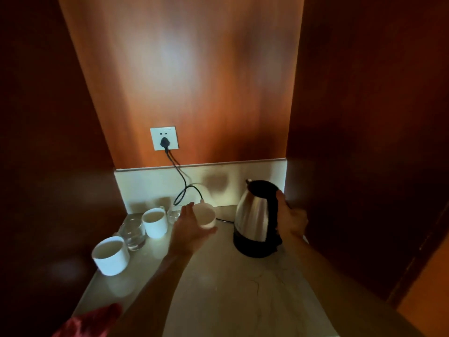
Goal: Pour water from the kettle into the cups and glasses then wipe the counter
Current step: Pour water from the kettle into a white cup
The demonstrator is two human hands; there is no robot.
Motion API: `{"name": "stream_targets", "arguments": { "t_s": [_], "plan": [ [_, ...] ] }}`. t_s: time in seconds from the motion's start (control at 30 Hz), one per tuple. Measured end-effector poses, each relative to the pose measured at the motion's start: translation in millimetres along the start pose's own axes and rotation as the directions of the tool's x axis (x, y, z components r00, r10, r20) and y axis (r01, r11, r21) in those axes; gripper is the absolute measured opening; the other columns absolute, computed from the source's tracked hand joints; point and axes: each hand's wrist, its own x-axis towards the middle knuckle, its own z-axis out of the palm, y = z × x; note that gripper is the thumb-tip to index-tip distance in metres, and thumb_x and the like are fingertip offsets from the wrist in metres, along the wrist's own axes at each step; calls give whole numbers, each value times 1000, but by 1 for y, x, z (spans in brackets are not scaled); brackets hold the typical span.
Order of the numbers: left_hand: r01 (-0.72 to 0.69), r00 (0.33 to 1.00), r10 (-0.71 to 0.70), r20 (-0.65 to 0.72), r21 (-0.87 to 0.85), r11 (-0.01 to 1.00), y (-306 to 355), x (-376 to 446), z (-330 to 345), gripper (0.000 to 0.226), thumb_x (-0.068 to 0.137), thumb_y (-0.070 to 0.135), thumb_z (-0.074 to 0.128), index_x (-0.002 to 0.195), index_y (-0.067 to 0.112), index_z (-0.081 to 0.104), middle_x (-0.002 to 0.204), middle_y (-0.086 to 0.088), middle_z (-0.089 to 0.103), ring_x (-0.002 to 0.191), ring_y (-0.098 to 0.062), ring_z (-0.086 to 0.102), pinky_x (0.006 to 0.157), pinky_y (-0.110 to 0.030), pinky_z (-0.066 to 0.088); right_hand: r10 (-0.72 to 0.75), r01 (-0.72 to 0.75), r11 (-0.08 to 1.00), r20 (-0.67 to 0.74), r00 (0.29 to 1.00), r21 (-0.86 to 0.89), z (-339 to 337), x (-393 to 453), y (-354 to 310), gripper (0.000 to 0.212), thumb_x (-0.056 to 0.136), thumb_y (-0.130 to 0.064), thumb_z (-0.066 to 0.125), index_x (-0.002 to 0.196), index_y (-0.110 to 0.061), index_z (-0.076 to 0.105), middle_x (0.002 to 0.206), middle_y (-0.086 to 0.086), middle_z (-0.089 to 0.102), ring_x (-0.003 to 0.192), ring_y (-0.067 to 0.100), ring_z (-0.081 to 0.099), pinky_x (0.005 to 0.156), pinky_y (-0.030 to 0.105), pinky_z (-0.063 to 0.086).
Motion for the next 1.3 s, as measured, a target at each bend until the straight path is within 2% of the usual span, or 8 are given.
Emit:
{"name": "stream_targets", "arguments": {
  "t_s": [0.1, 0.27, 0.47, 0.6, 0.8, 0.9, 1.0, 1.3],
  "plan": [
    [17, 999, -18, -26, -45, 999, 0, -12, -23, 91, 50, 52, 87, 124, 21, 45, 114, 4, 57, 99, -17, 57, 82, -31, 53, -49, 48, 999, 48, 998, 19, -13, -6, -16, 50, 87, -54, 73, 65, -11, 60, 79, 23, 67, 78, 33, 65, 86, 47, 56],
    [98, 995, -101, -13, -132, 986, -15, -37, -44, 88, 44, 50, 88, 120, 24, 51, 108, 11, 60, 97, -10, 59, 81, -23, 48, -155, 156, 988, 183, 971, 6, -36, -10, -25, 71, 58, -80, 65, 66, -9, 63, 57, 9, 55, 56, 25, 57, 58, 38, 46],
    [106, 994, -105, 19, -129, 986, -31, -69, -58, 87, 47, 44, 90, 123, 23, 54, 107, 7, 61, 98, -11, 59, 83, -21, 46, -190, 222, 973, 329, 925, -63, -42, -47, -17, 64, 78, -65, 72, 60, -5, 60, 50, 9, 52, 44, 18, 50, 53, 32, 44],
    [109, 992, -98, 75, -175, 979, -35, -89, -63, 75, 46, 38, 91, 112, 27, 57, 100, 13, 62, 93, -7, 60, 79, -22, 48, -166, 205, 976, 370, 914, -68, -37, -71, -3, 55, 80, -56, 77, 51, -13, 58, 48, 4, 56, 46, 19, 54, 55, 33, 45],
    [164, 980, -147, 135, -127, 978, -51, -104, -59, 96, 44, 49, 87, 128, 23, 50, 115, 6, 59, 106, -14, 58, 92, -30, 48, -134, 187, 977, 386, 913, -103, -28, -91, 7, 73, 69, -71, 72, 71, 2, 73, 63, 19, 69, 52, 25, 62, 52, 34, 47],
    [176, 975, -157, 155, -115, 978, -56, -109, -57, 100, 48, 46, 89, 134, 17, 45, 121, 2, 56, 112, -17, 55, 94, -28, 45, -140, 196, 974, 379, 915, -115, -26, -96, 11, 70, 69, -71, 75, 63, -1, 71, 58, 18, 67, 50, 25, 59, 51, 33, 45],
    [180, 972, -160, 170, -113, 977, -60, -116, -53, 101, 49, 46, 89, 134, 18, 44, 121, 2, 54, 108, -16, 54, 92, -26, 46, -144, 211, 967, 382, 913, -141, -26, -97, 13, 64, 74, -66, 77, 56, -6, 67, 49, 7, 60, 48, 22, 56, 51, 33, 43],
    [176, 972, -153, 180, -117, 977, -67, -125, -45, 101, 51, 45, 90, 136, 17, 42, 119, 2, 50, 99, -9, 48, 87, -23, 46, -154, 238, 955, 391, 908, -177, -25, -99, 25, 65, 78, -62, 75, 69, 2, 74, 63, 16, 72, 59, 28, 66, 64, 41, 57]
  ]
}}
